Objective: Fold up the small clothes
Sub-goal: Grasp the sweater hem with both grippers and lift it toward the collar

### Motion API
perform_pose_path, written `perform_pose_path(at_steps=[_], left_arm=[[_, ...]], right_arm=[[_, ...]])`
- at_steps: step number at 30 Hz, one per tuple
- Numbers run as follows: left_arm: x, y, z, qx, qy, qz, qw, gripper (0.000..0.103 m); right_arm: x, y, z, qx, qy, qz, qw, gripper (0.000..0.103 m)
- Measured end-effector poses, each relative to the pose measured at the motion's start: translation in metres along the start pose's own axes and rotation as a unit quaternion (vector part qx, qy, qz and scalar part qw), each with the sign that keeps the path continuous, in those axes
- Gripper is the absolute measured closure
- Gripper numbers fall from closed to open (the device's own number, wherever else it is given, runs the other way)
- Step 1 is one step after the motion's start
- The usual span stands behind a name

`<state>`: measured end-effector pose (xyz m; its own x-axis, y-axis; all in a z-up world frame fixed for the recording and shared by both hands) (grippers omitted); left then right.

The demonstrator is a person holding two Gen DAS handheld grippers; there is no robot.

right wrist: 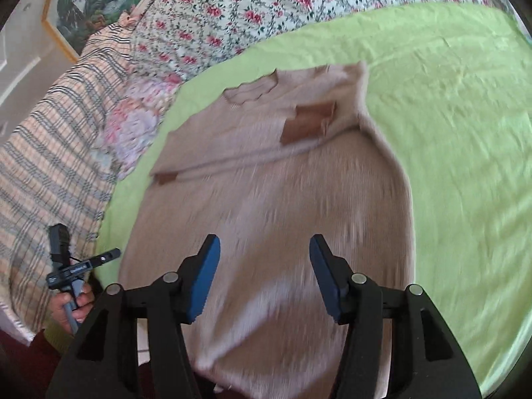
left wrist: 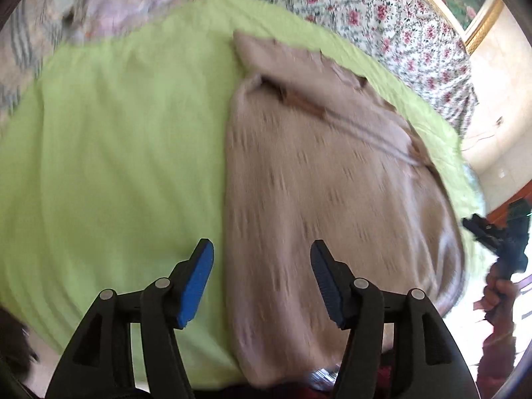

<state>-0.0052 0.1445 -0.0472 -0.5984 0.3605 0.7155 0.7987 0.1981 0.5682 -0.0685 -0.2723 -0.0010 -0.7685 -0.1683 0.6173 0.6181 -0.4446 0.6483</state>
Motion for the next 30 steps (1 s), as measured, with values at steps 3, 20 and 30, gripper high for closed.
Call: perform_pose_path(at_steps=[3,20,30], left_arm=[[0.006,-0.031,0.001,0.012,-0.02,0.006,0.9997,0.042],[0.002,-0.094,-0.018,-0.065,-0.125,0.093,0.9857,0.046],[-0.017,-0.116,-0.025,-0.099,-0.125,0.123,0.9795,0.096]], right_arm=[[0.016,-0.017,-0.008,-0.01,0.008,0.01,1.0,0.046],[0.053,-0.121,-0.045,0.03,0.009,0.155,0.987,0.045],[0.02,-0.134,-0.035,0.041,0.037,0.157,0.986,0.092]])
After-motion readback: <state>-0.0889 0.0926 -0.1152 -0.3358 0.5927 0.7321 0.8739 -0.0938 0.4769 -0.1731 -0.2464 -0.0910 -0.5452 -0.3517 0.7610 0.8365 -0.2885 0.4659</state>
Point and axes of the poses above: each gripper's, at about its wrist camera, not at the fingertips, and x roughly against the way its jaws point, z to its left, y to its top, the point moved 2 cm from there along -x, roughly the way its jaws point, and after that the axes turned 11 degrees about -z, right-handed, at the moved point
